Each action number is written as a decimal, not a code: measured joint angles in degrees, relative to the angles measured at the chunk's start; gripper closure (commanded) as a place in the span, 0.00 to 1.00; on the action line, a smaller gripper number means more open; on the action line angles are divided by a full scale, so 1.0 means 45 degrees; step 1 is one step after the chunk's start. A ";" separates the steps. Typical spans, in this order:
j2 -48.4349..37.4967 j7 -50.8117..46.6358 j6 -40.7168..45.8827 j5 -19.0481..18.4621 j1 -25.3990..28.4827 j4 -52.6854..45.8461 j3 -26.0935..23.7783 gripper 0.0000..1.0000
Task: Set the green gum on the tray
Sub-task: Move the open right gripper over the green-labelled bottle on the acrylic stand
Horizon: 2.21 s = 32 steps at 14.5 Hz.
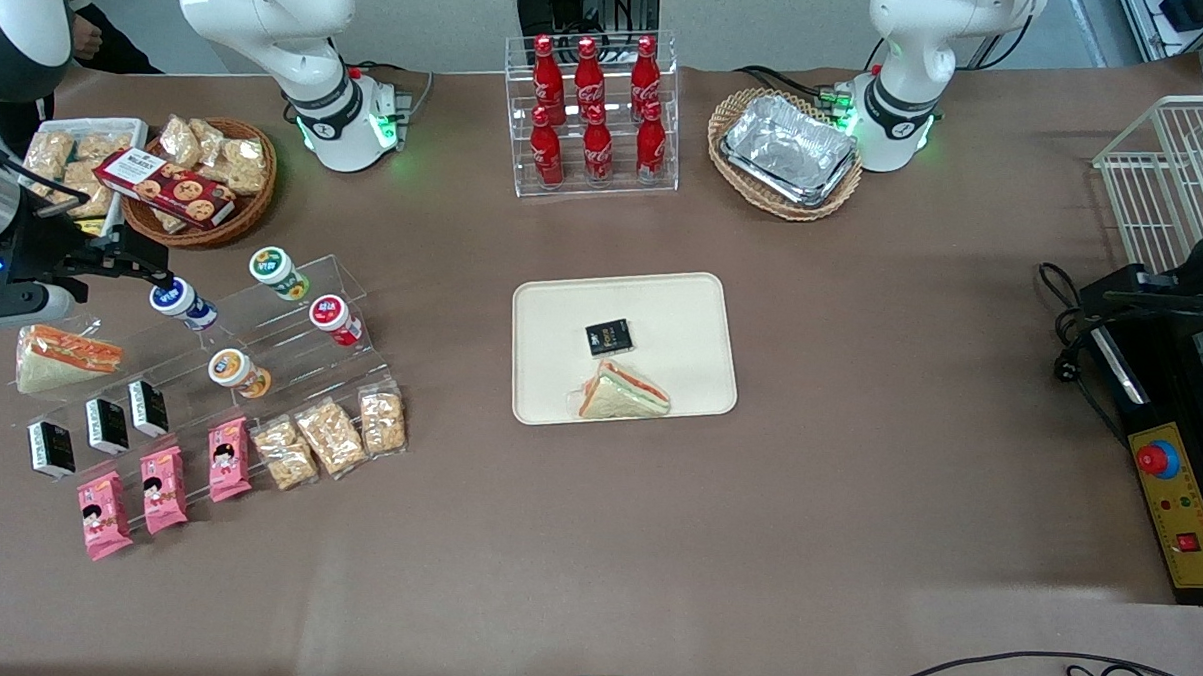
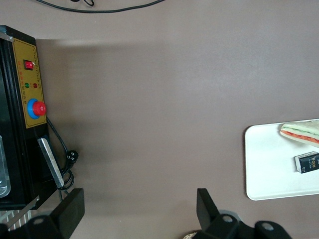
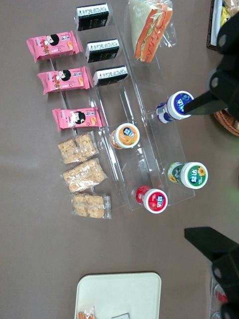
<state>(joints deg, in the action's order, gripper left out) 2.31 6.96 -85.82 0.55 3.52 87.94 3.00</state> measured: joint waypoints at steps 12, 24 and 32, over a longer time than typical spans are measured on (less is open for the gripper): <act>-0.0876 0.0011 0.0702 0.0011 0.0085 0.0351 -0.0081 0.00; -0.5395 0.0571 -0.2404 0.0012 0.0165 0.7008 -0.0109 0.00; -0.5521 0.0810 -0.5257 0.0012 0.0165 0.9770 -0.0095 0.00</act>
<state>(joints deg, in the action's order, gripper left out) -22.54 10.60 -109.48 0.60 4.27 131.90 2.57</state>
